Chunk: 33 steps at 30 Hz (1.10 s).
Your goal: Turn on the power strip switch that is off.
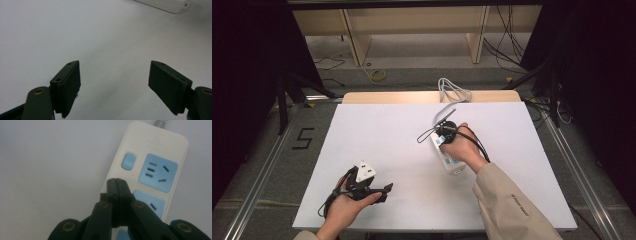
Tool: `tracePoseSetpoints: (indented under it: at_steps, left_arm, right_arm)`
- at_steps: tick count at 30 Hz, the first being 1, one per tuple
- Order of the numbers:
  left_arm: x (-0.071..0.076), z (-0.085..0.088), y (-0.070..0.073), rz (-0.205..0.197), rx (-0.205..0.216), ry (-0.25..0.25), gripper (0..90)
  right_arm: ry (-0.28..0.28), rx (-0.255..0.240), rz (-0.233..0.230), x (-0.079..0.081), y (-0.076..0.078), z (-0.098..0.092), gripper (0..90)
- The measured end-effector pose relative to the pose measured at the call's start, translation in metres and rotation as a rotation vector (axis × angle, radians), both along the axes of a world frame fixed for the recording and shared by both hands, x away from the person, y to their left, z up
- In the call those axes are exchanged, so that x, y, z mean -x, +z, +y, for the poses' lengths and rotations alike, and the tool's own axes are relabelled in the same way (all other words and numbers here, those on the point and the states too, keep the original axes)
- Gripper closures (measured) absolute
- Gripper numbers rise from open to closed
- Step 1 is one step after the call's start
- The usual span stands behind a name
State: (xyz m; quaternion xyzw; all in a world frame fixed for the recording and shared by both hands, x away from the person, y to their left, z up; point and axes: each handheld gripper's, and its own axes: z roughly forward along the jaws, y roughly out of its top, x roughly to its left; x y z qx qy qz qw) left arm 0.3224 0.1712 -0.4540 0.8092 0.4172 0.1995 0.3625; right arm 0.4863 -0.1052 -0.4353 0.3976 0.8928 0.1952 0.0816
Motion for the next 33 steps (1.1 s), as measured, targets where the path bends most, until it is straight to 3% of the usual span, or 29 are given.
tracePoseSetpoints:
  at_steps: [33]
  left_arm:
    - [-0.0002, -0.0001, -0.0002, 0.005, 0.004, -0.003, 25.3]
  right_arm:
    - [0.001, 0.029, -0.001, 0.0001, 0.0003, 0.0040, 90.0]
